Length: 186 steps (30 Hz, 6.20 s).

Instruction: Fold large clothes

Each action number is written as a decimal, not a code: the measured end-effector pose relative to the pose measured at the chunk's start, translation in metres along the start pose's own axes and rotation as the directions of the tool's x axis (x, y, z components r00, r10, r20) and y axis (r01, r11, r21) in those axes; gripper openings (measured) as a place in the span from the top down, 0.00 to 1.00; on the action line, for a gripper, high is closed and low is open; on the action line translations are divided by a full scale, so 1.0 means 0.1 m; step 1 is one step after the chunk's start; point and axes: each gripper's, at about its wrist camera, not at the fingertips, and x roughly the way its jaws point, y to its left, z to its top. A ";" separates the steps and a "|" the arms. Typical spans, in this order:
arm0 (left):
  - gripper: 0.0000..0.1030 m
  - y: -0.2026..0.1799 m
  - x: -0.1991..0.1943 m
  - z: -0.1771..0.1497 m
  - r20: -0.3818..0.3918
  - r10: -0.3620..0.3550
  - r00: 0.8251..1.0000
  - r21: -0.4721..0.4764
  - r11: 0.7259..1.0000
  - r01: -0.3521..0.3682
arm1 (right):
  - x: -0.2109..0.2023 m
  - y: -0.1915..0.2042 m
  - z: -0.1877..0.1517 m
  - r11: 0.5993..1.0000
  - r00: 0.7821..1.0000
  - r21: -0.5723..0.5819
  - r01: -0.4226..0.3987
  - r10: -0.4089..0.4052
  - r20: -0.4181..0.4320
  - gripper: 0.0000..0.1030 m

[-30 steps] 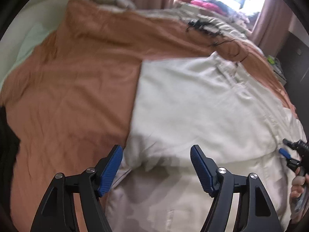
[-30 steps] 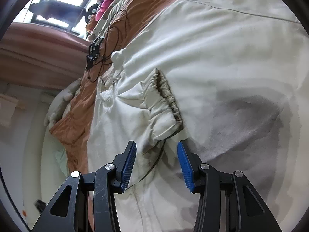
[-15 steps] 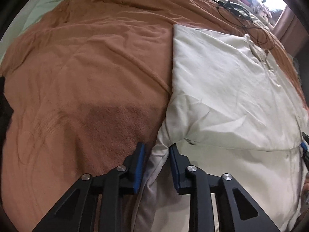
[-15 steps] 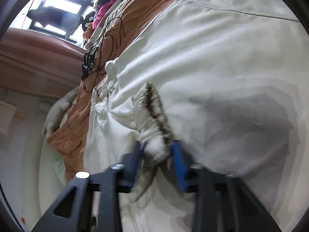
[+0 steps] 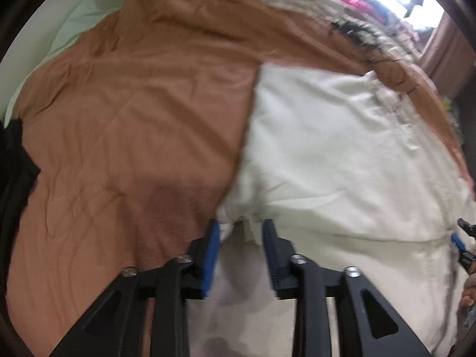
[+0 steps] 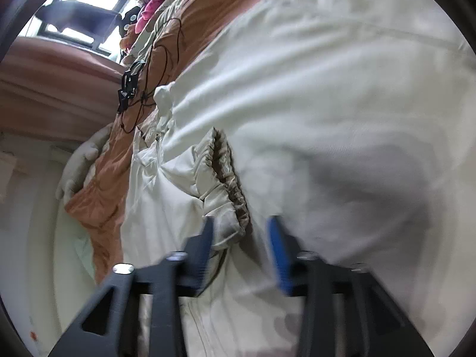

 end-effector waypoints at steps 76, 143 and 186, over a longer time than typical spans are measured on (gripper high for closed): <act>0.10 -1.47 -0.16 -0.25 0.102 -0.258 0.961 0.032 0.966 0.257 | -2.14 -0.82 1.30 0.992 0.840 -0.123 -0.008 0.073 0.537 0.96; 0.10 -0.92 -0.40 -0.08 0.171 -0.337 0.926 -0.170 0.916 0.364 | -1.72 0.99 0.15 0.910 0.826 -0.402 -0.099 0.300 0.476 0.92; 0.10 -1.21 -0.03 0.08 0.081 -0.320 0.944 -0.075 0.942 0.326 | -1.06 -0.14 -0.06 0.999 0.980 -0.037 0.013 -0.005 0.200 0.17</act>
